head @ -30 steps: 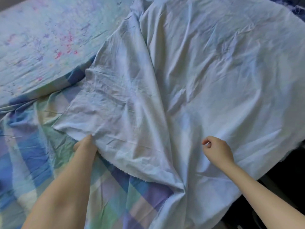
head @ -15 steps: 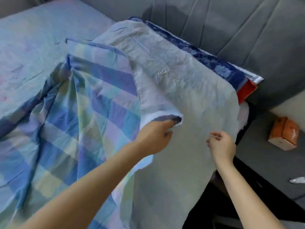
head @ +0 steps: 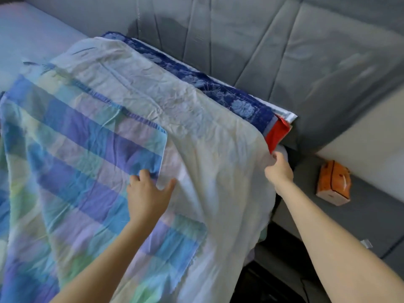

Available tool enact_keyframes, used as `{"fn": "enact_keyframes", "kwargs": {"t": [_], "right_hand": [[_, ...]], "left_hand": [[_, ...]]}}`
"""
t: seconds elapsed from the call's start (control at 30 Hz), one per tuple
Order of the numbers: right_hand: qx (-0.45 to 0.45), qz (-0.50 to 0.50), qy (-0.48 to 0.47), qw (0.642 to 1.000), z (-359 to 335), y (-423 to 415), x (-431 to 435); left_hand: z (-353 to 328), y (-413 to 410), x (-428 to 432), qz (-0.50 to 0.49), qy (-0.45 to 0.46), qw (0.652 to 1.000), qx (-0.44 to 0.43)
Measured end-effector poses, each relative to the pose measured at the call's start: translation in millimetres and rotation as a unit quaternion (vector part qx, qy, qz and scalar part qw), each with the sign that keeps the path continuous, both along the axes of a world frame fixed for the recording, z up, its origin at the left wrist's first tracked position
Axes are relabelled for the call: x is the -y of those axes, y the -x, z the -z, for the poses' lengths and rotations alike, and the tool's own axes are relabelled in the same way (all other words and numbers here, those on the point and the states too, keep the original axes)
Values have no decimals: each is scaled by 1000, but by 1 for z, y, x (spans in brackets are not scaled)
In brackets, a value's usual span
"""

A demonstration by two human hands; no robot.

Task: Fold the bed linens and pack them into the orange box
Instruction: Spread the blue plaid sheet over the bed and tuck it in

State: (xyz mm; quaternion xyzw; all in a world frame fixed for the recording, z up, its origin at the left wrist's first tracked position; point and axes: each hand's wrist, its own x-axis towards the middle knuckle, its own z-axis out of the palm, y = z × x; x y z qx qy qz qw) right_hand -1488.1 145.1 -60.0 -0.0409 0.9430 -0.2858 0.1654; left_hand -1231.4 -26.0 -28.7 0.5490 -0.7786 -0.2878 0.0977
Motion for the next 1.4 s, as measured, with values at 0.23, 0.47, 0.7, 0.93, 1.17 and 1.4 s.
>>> {"fn": "enact_keyframes", "kwargs": {"t": [0.23,0.47,0.7,0.93,1.17,1.4], "right_hand": [[124,1,130,984,17,39,4],[78,-174,-280,941,10,16,-40],[55,-210,-127,968,-73,-88,-28],[-46,-259,129,956,-250,-253,29],[332,-166,228,900,-343,-357,69],[427,-178,247,851,-384,-410,83]], "left_hand": [[1,4,3,16,-52,993,-100],[-29,-20,11,18,-97,982,-162],[-105,-95,13,52,-88,979,-176],[-225,-193,-24,96,8,975,-201],[-319,-266,-72,131,9,963,-235],[-325,-277,-77,8,-27,984,-178]]}}
